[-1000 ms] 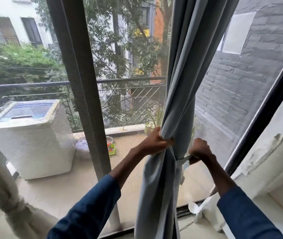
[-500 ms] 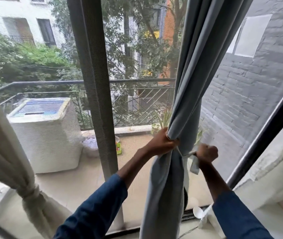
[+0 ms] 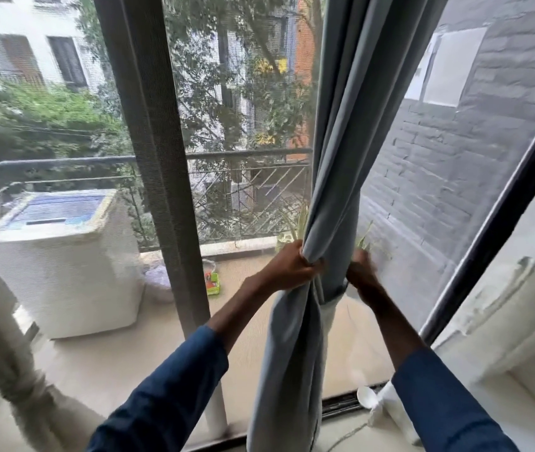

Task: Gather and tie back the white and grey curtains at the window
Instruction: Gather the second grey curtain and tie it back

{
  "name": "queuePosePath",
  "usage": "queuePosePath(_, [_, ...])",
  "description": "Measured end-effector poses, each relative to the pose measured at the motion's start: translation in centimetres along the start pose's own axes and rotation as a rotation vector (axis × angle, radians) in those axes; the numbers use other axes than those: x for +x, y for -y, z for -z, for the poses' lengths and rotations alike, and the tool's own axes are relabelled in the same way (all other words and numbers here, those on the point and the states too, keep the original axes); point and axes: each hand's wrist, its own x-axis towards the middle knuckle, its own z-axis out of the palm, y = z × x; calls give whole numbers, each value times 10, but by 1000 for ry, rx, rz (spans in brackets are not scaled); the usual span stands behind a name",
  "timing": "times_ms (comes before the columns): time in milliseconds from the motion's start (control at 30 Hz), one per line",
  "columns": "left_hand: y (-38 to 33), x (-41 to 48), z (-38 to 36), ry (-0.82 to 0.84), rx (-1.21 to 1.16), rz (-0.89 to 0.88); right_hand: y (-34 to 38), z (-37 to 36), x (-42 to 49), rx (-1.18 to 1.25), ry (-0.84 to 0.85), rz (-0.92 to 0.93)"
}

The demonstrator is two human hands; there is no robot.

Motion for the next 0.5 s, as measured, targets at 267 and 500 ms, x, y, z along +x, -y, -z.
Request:
queuePosePath(267, [11, -3, 23, 174, 271, 33, 31, -3, -12, 366, 808, -110])
queuePosePath(500, [0, -3, 20, 88, 358, 95, -2, -3, -7, 535, 704, -127])
